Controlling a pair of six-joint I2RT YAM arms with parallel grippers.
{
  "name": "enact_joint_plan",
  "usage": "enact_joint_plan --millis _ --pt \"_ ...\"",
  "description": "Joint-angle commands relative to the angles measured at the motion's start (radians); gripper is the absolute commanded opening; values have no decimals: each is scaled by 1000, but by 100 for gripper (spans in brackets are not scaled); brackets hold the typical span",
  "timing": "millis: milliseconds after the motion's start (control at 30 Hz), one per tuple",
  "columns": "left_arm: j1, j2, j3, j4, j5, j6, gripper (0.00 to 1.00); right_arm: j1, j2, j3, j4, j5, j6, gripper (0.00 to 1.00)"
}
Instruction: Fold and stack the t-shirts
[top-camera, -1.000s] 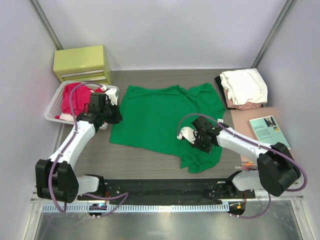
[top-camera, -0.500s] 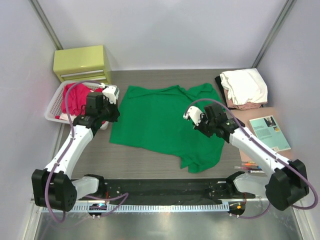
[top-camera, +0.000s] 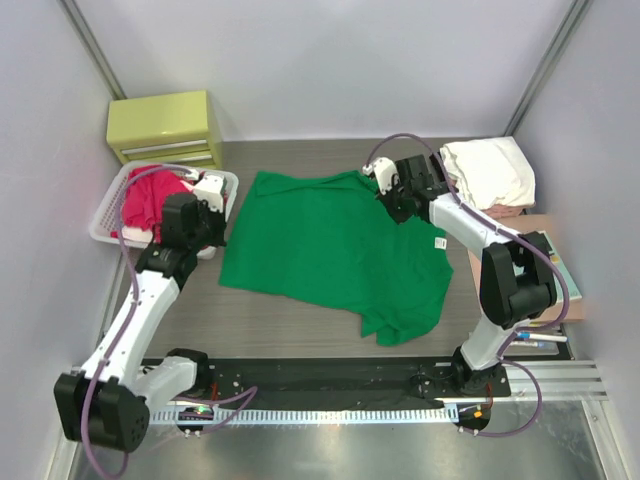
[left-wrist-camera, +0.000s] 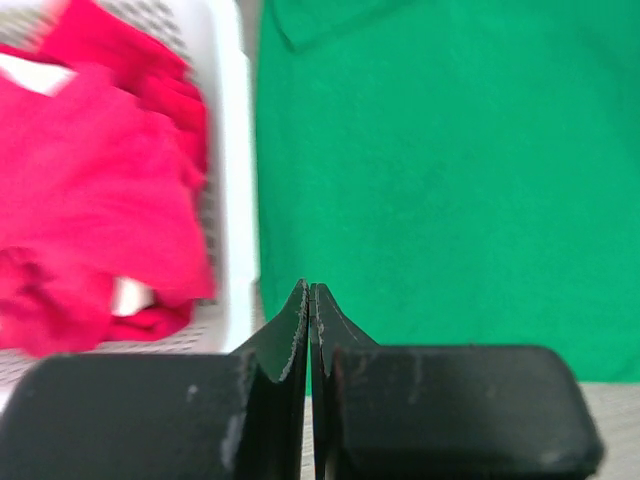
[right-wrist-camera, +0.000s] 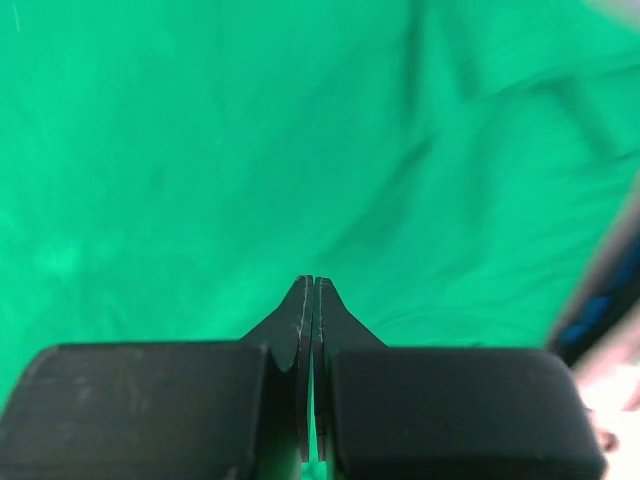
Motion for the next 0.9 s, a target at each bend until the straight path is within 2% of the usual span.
enact_joint_plan --millis 0,100,133,167,233,267,333,367,400,533,667,767,867 --pt "-3 -138 -1 96 -150 65 0 13 -102 71 43 52 60 1" --pt "12 -189 20 73 -204 99 0 15 -247 41 83 23 126 3" --pt "21 -195 16 79 -213 100 0 16 -276 18 84 -20 135 17" --pt "32 -197 11 91 -216 100 0 24 -306 16 48 -60 141 64" --pt "63 -195 5 101 -212 100 0 61 -284 45 -26 -91 114 95" --pt "69 -192 5 102 -212 105 2 75 -249 50 -76 -71 100 100" --pt "89 -192 8 99 -235 122 9 101 -215 33 -95 -13 56 100" --pt "97 -203 7 99 -244 128 30 116 -184 25 -88 1 58 100" --pt "112 -209 4 101 -273 136 62 122 -167 30 -92 1 61 100" --pt "158 -241 -13 90 -322 139 96 178 -97 89 -123 76 98 100" --pt "172 -264 -32 93 -327 140 100 230 -43 146 -173 81 75 100" --pt "172 -260 -38 101 -325 139 100 245 15 157 -175 151 52 100" --pt "170 -246 -45 105 -310 133 100 245 104 189 -173 132 45 100"
